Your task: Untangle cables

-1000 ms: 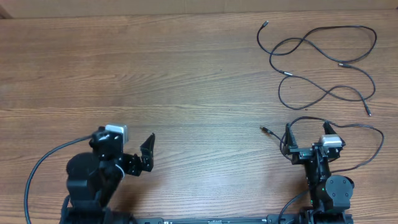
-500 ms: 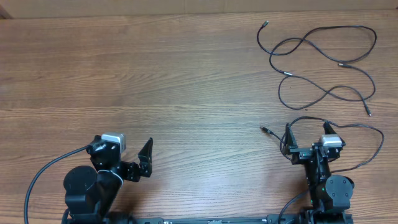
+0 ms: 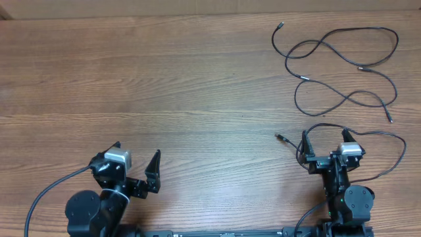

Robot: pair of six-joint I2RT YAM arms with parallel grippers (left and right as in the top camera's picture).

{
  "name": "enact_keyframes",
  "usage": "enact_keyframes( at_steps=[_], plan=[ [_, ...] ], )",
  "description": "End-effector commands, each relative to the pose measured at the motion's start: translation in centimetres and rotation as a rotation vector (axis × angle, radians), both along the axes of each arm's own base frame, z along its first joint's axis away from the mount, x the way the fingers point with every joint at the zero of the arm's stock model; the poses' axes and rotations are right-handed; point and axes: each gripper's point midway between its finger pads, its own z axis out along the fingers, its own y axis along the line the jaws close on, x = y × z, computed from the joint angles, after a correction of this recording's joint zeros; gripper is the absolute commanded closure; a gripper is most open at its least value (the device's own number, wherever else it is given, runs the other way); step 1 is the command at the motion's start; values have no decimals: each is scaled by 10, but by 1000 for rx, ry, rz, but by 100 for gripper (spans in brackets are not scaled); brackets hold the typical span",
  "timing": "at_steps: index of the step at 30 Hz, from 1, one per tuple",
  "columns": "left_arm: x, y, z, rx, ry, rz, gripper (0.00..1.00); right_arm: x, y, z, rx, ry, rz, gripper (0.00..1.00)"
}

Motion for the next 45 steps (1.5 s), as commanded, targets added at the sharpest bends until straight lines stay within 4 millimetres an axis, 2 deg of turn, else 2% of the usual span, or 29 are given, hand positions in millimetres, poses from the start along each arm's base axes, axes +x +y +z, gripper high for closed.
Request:
enact_keyframes(
  at_steps=[1, 9, 28, 39, 45],
  plan=[
    [0, 3, -8, 27, -20, 8, 1, 0, 0, -1, 2, -8, -5, 0],
    [5, 3, -22, 20, -76, 12, 1, 0, 0, -1, 2, -8, -5, 0],
    [18, 5, -25, 25, -198, 26, 0, 0, 0, -1, 2, -8, -5, 0],
    [37, 24, -30, 20, -313, 138, 0, 0, 0, -1, 2, -8, -5, 0],
    [42, 46, -32, -36, -351, 276, 1, 0, 0, -1, 2, -8, -5, 0]
  ],
)
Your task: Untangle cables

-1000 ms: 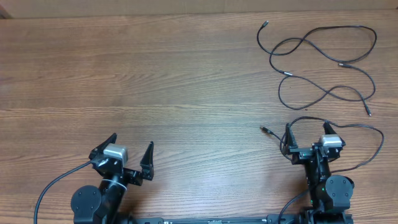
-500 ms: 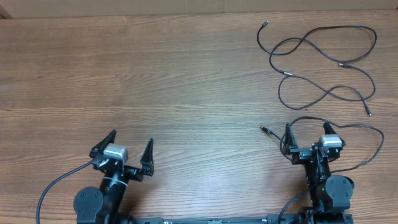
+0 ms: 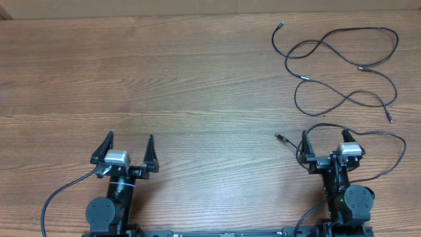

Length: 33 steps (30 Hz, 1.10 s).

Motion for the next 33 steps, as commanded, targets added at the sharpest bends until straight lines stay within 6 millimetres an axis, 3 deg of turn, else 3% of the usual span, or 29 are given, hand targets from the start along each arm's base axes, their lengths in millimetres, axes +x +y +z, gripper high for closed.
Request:
enact_keyframes(
  at_steps=[1, 11, 14, 21, 33],
  plan=[
    [2, 25, 0, -54, -34, 137, 0, 0, -1, -1, 2, -8, -5, 0],
    [1, 46, 4, -63, -80, 262, 0, 0, -1, -1, 2, -8, -5, 0],
    [1, 52, -9, -58, -27, 296, 1, 0, -1, -1, 2, -8, -5, 0],
    [1, 51, -43, -39, 110, 296, 0, 0, -1, -1, 2, -8, -5, 0],
    [2, 46, -44, 50, 117, 264, 0, 0, -1, -1, 2, -8, -5, 0]
  ],
)
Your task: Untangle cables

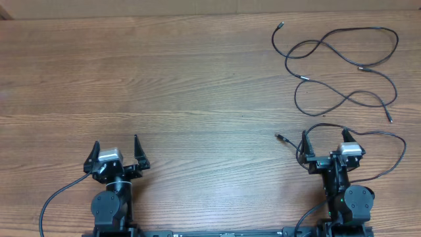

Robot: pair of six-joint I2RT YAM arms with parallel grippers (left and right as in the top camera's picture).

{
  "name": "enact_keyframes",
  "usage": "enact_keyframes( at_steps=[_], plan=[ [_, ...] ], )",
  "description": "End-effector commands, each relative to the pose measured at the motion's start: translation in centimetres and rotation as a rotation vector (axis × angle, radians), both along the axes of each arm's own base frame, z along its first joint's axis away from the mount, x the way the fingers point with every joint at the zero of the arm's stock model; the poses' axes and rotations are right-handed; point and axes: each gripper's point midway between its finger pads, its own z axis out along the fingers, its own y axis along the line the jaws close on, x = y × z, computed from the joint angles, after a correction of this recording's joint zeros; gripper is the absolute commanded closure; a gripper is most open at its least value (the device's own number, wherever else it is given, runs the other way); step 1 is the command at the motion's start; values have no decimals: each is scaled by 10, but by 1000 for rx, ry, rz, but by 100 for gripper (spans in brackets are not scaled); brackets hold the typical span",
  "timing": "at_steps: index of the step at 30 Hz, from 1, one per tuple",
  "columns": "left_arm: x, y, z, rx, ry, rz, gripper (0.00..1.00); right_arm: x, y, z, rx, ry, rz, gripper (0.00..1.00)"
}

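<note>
Two thin black cables lie crossed in a loose tangle [342, 66] at the far right of the wooden table [197, 85], their plug ends spread apart. A third black cable [388, 141] loops around my right arm's head, its plug [279, 137] lying to the left of it. My right gripper [325, 139] stands open at the near right edge, with that cable's loop running past its fingertips. My left gripper [113, 147] is open near the front left, far from every cable, with nothing between its fingers.
Both arm bases [112, 210] sit at the near edge, with their own supply leads trailing off the front. The table's far edge runs along the top of the view.
My left gripper has shifted a little to the left and slightly nearer the front edge, still open and pointing away. The right arm and all cables are unchanged.
At first my left gripper was turned sideways, its fingers pointing right, low at the front left. Then it faced straight away from the base, open. Now it stands a bit further left. The right gripper and the cables stayed put throughout.
</note>
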Motion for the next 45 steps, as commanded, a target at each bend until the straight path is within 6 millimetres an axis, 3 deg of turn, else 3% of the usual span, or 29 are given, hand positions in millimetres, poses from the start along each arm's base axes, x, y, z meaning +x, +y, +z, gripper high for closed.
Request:
enact_keyframes(
  at_steps=[1, 45],
  plan=[
    [0, 0, 0, 28, 1, -7, 0, 0, -1, -1, 2, -8, -5, 0],
    [0, -4, -1, 28, 5, -28, 0, 0, -1, -1, 2, -8, -5, 0]
  ],
)
